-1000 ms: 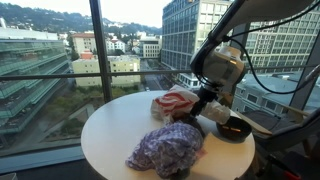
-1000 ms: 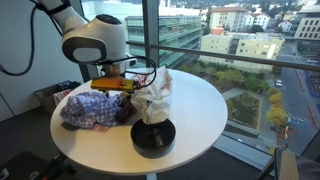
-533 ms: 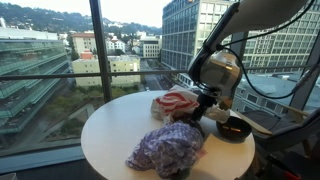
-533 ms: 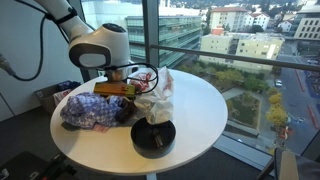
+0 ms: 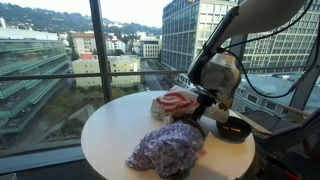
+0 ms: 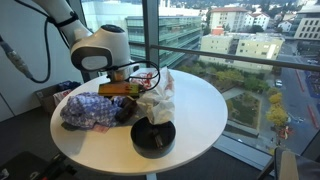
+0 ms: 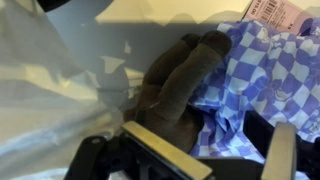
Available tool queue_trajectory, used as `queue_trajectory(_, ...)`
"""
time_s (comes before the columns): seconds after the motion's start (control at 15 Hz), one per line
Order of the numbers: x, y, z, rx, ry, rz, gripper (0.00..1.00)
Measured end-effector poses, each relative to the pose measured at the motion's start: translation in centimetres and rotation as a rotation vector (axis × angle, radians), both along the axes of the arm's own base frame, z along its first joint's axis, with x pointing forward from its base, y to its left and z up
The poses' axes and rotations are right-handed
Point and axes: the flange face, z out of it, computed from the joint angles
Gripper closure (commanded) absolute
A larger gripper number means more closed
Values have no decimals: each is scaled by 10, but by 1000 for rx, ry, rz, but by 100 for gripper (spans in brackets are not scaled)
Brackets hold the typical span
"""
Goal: Remove the objects in the white bag
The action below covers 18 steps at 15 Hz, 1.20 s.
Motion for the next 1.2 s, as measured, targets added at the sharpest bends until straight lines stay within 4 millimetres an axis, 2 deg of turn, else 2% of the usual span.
queue_trajectory(0.2, 7, -5, -1, -17, -15, 10, 0)
queue_trajectory(0.53, 33, -22, 0, -34, -55, -12, 0)
queue_trajectory(0.73, 45, -32, -8, -36, -66, -42, 0)
queue_trajectory(1.0, 45, -39, -26, -15, -42, -92, 0)
queue_trajectory(1.2, 42, -37, -32, 14, -21, -103, 0)
